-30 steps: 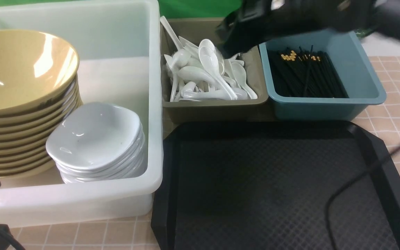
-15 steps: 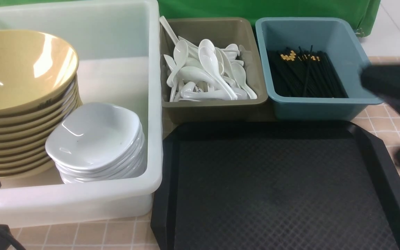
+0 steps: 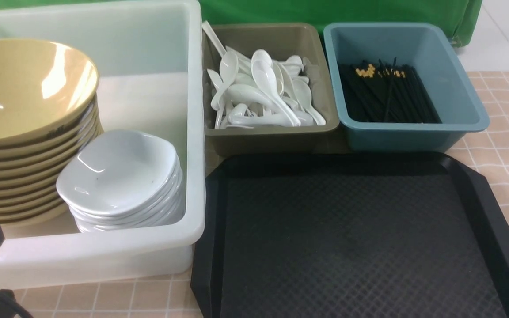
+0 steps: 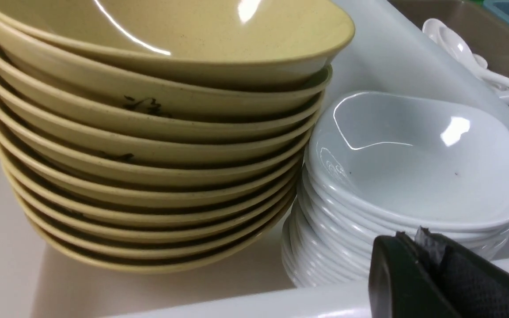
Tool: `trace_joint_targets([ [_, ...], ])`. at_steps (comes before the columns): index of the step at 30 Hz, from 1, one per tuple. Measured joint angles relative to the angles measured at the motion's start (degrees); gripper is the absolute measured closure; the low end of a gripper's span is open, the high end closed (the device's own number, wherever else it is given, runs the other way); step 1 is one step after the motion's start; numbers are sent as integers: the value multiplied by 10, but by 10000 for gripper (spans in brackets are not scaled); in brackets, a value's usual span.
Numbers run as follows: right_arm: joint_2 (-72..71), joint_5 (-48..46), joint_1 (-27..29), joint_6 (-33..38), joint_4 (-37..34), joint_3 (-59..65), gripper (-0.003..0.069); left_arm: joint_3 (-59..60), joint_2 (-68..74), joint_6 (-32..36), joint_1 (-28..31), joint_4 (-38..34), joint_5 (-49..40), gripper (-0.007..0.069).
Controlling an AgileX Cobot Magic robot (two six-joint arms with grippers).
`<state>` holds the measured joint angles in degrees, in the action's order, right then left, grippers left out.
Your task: On brown table put chopsticks spoon bowls plates into blue grey white boxes.
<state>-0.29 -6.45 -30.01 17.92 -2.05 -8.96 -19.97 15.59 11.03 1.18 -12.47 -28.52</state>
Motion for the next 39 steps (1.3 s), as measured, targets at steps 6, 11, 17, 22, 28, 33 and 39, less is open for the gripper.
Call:
trace_joint_targets([
  [6, -4, 105, 77, 3, 2, 45, 612, 2, 0, 0, 0, 0, -14, 623],
  [11, -4, 200, 210, 1, 2, 94, 612, 2, 0, 0, 0, 0, -24, 623],
  [17, -4, 119, 309, -27, 2, 103, 612, 2, 0, 0, 0, 0, -25, 623],
  [22, -4, -92, 329, -92, 2, 105, 612, 2, 0, 0, 0, 0, -25, 623],
  [28, -4, -122, 332, -152, 2, 104, 611, 2, 0, 0, 0, 0, -25, 623],
  [33, -4, -123, 333, -162, 2, 104, 607, 2, 0, 0, 0, -1, -25, 623],
  [39, -4, -123, 333, -163, 2, 104, 602, 2, 0, 0, 0, -2, -25, 623],
])
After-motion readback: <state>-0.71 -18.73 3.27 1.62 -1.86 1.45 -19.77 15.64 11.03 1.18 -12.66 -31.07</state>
